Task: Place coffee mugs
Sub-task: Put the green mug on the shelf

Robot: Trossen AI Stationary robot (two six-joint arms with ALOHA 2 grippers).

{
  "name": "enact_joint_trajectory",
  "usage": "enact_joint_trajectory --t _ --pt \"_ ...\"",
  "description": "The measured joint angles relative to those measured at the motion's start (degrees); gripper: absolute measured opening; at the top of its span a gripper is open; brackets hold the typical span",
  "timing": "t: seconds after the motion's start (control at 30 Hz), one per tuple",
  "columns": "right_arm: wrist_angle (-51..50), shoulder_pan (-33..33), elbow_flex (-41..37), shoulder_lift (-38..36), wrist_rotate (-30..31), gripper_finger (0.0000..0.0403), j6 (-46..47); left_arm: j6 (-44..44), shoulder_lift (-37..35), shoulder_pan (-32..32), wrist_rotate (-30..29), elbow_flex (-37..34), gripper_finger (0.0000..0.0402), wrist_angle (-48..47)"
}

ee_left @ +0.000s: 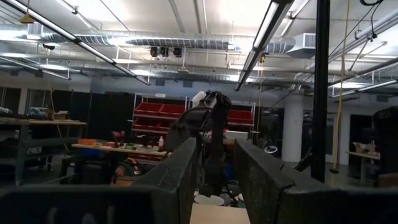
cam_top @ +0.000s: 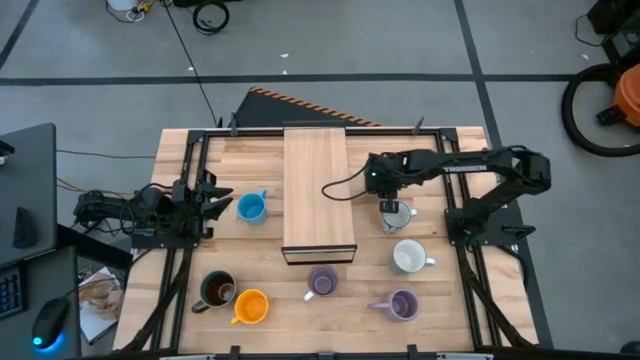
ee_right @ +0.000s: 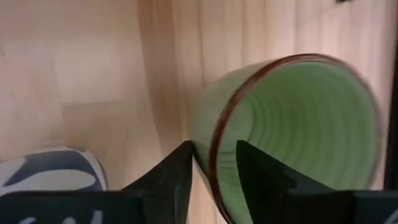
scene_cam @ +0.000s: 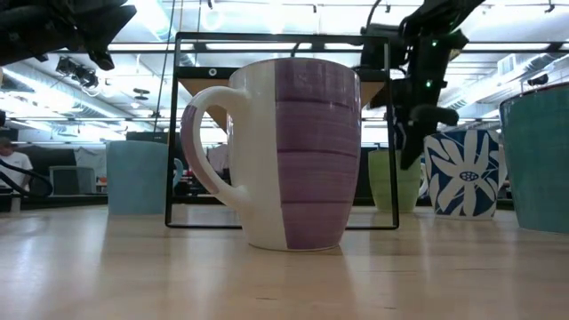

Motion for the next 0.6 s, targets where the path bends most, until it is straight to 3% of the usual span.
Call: enact_joint_trajectory --t 0.4,0.6 --pt "0.0 0.0 0.0 3.4 0.1 0.0025 -3.3 -0.2 0.0 0.0 0.0 0.0 0.0114 -1.1" --pt "-0.3 0.0 0.0 2.2 0.6 0.0024 -3.2 -0.2 0.0 0.0 0.0 0.0 0.0114 -1.1"
